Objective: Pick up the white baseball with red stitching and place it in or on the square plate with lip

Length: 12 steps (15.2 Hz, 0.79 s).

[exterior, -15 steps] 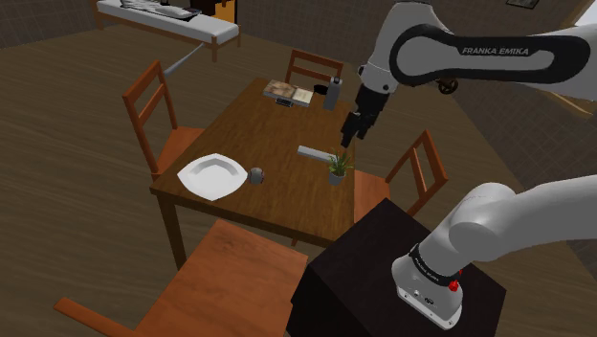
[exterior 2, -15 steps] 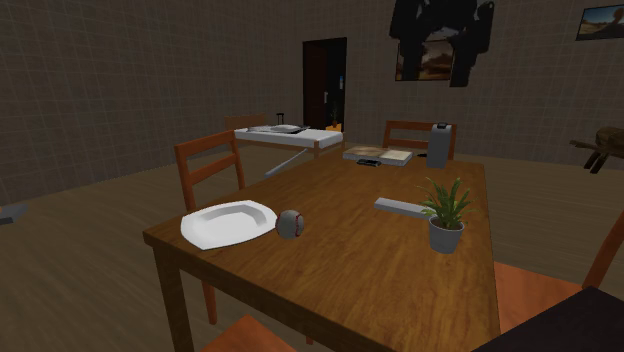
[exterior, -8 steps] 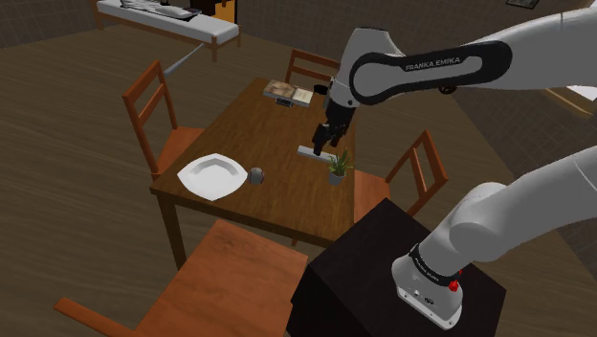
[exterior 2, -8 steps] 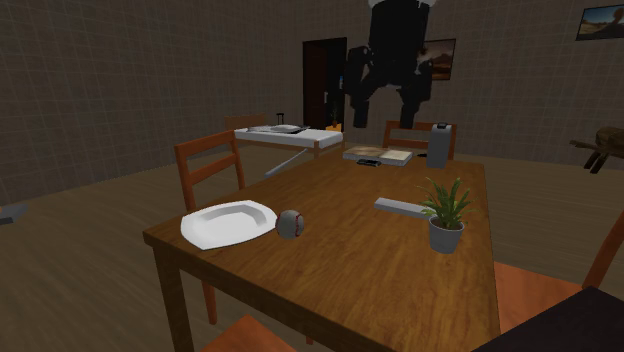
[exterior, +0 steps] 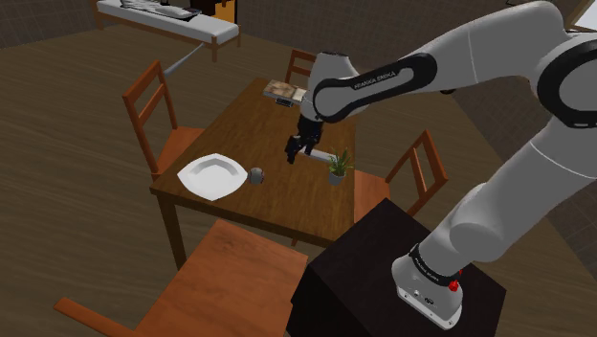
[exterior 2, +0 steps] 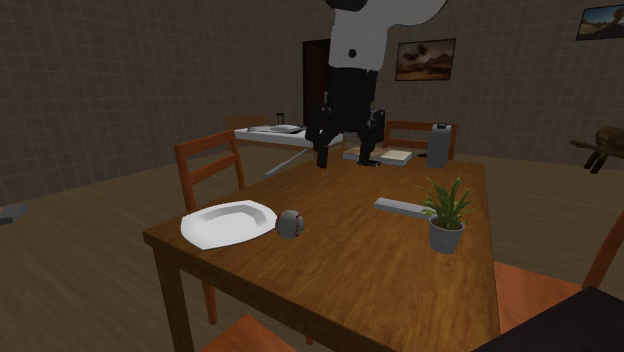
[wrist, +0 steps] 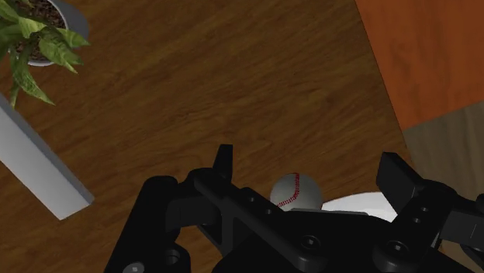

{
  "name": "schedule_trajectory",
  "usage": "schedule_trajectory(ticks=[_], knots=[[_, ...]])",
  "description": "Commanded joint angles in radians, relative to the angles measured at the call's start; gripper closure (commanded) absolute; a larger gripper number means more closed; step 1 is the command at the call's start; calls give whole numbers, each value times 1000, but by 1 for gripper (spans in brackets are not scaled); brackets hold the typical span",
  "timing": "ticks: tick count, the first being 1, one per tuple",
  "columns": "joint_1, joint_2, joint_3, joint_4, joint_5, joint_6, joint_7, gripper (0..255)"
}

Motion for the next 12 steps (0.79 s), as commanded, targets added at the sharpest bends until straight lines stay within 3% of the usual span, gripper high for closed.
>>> schedule_trajectory(ticks=[1, 12], knots=[[7, 86, 8, 59, -13, 32, 18, 0], [62, 520, -1, 401, -91, 141, 75, 0]])
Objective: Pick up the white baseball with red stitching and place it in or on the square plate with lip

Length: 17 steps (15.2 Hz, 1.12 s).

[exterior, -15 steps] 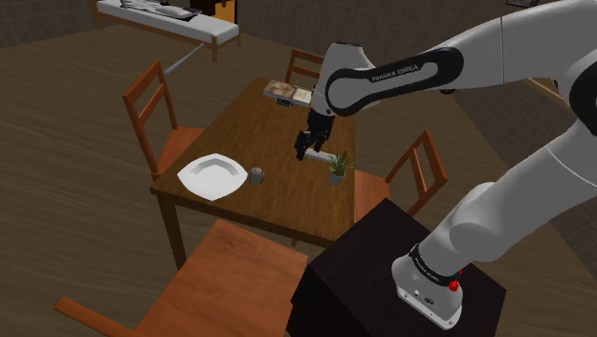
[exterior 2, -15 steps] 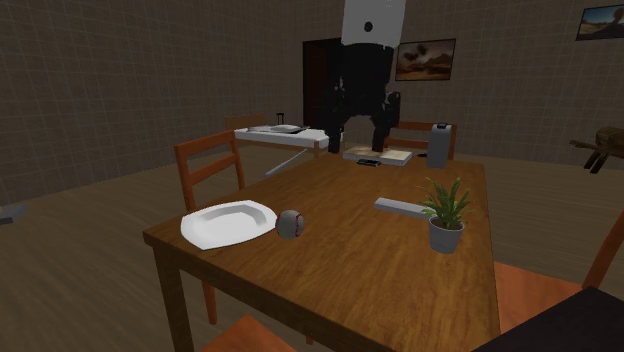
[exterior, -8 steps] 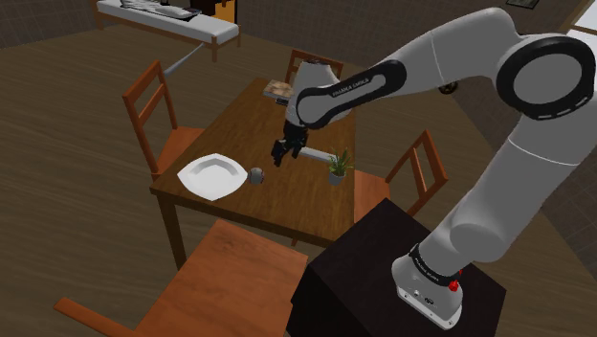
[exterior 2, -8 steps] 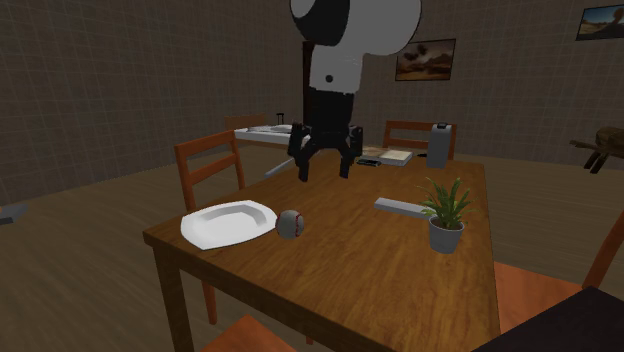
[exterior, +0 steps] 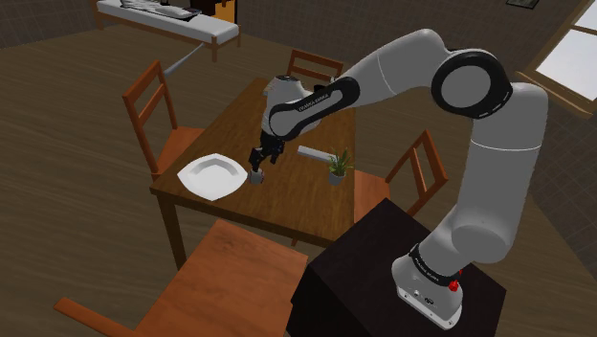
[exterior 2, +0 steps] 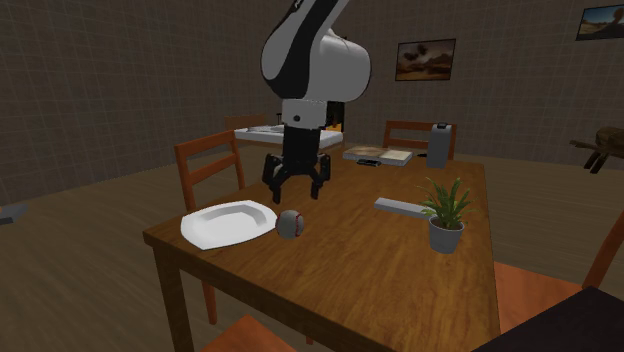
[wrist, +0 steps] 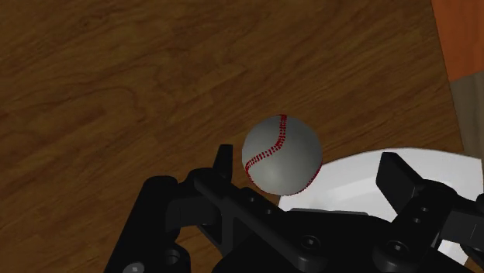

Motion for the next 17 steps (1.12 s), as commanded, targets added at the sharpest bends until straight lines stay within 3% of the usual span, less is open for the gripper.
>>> schedule_trajectory(ticks=[1, 8, 16, 17], knots=[[8, 65, -5, 62, -10, 5, 3, 0], [20, 145, -12, 73, -19, 73, 10, 0], [20, 145, -12, 73, -19, 73, 10, 0], [20, 145, -12, 73, -19, 73, 10, 255]])
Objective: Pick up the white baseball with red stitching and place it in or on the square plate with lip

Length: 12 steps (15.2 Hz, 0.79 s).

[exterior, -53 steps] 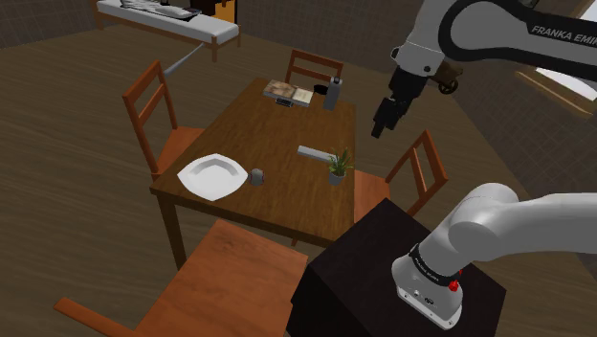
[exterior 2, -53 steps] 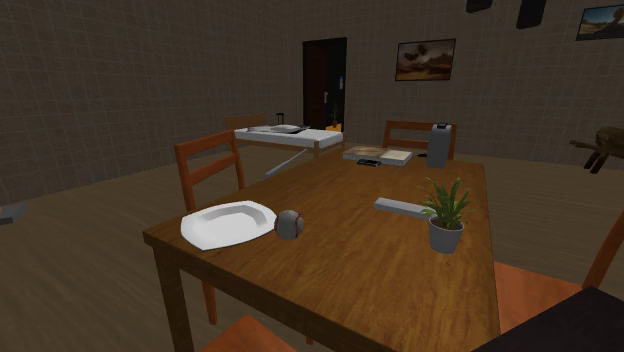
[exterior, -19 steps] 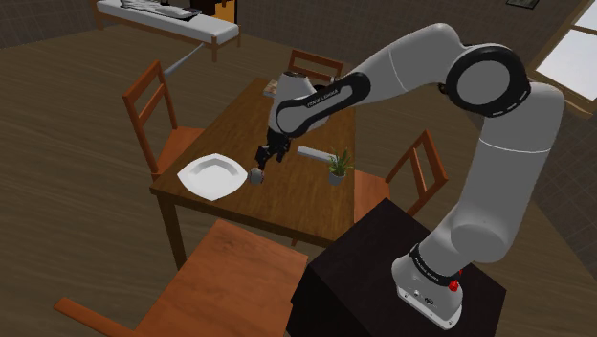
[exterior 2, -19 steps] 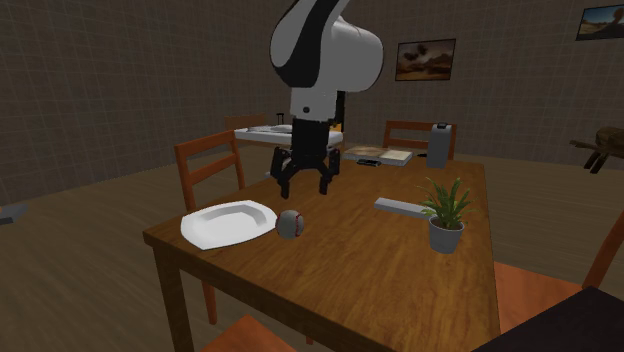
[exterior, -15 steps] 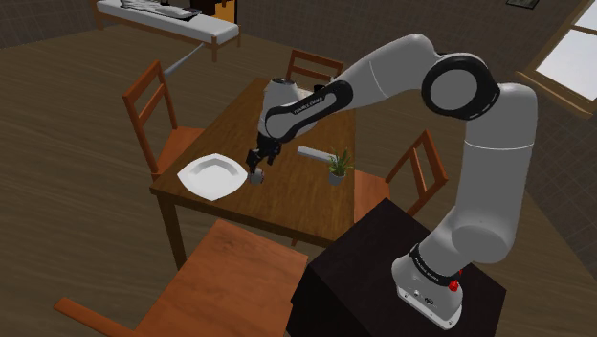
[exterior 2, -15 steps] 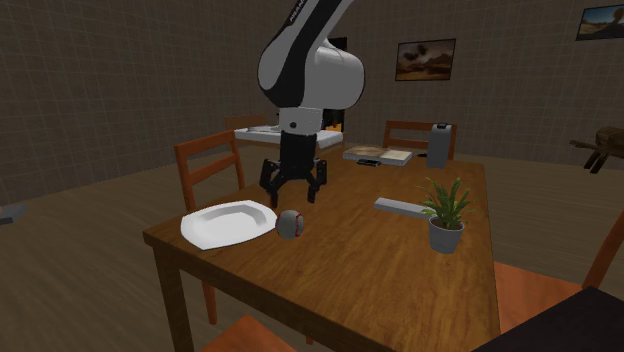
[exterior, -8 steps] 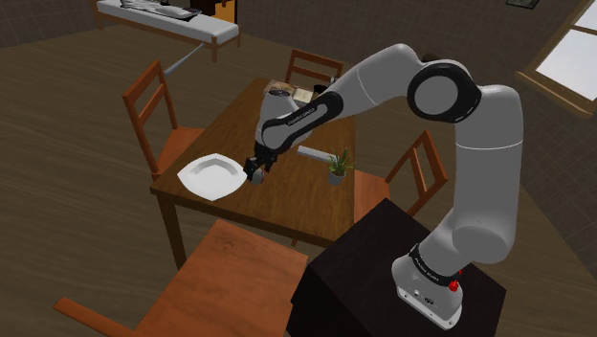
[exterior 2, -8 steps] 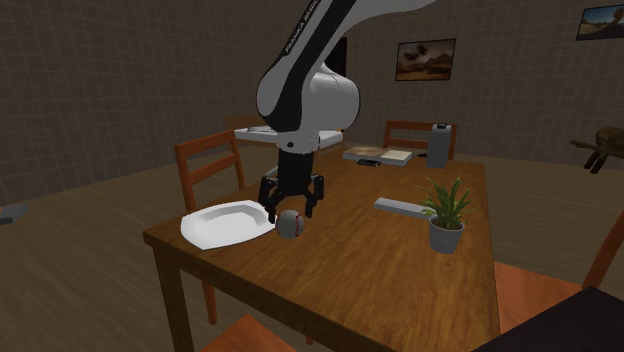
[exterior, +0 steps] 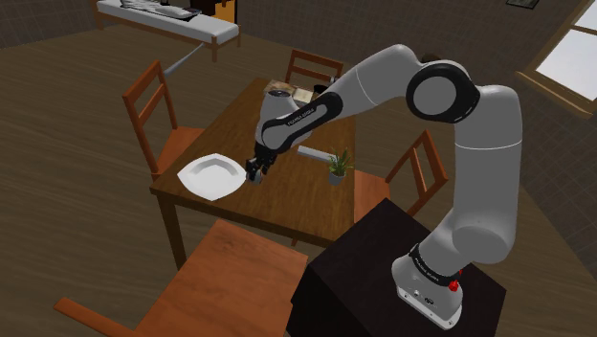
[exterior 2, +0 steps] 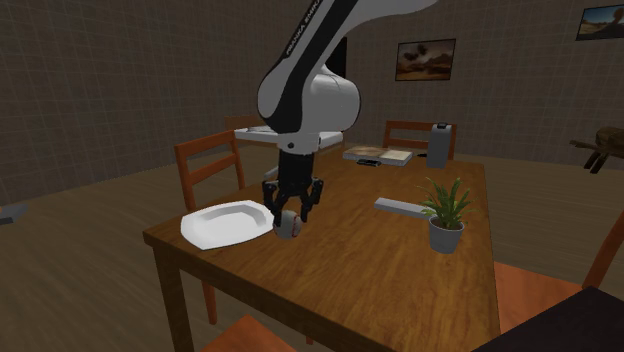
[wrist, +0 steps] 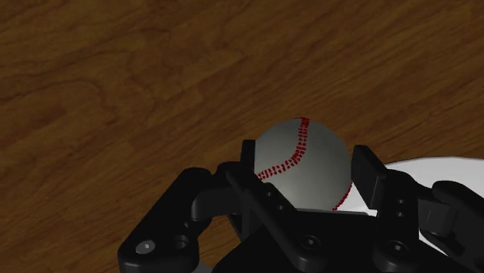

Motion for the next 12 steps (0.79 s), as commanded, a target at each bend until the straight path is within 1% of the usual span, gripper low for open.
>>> schedule_trajectory(ticks=[1, 9, 12], knots=[[1, 1, 2, -1, 0, 0, 0, 255], [1, 2, 2, -1, 0, 0, 0, 255], [-1, -29, 5, -4, 4, -27, 0, 255]])
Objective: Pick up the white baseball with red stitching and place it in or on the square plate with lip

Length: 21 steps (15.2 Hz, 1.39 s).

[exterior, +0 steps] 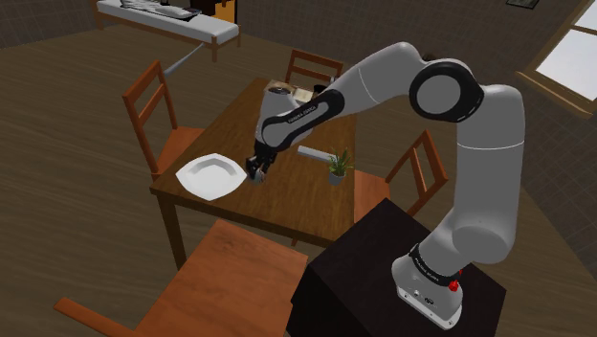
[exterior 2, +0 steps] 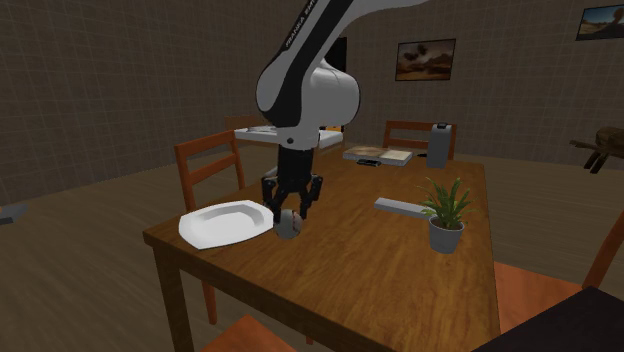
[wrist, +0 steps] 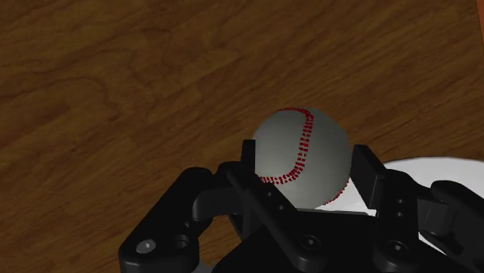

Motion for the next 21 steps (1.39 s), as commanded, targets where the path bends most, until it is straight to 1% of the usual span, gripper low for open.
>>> schedule_trajectory(ticks=[1, 7, 8, 9, 10, 11, 12, 19, 21], knots=[[-2, -21, 2, -3, 2, -18, 0, 255], [-7, -78, 7, -1, 9, -77, 1, 255], [-5, -66, 6, 1, 7, -66, 2, 255], [-5, -66, 6, 1, 7, -66, 2, 0], [10, -105, -5, -143, -34, 156, -14, 0], [42, -116, -38, -261, -92, 379, -10, 0], [57, -114, -56, -289, -113, 445, -5, 0], [79, 0, -78, -224, -125, 494, 5, 0], [79, 0, -78, -224, -125, 494, 5, 0]])
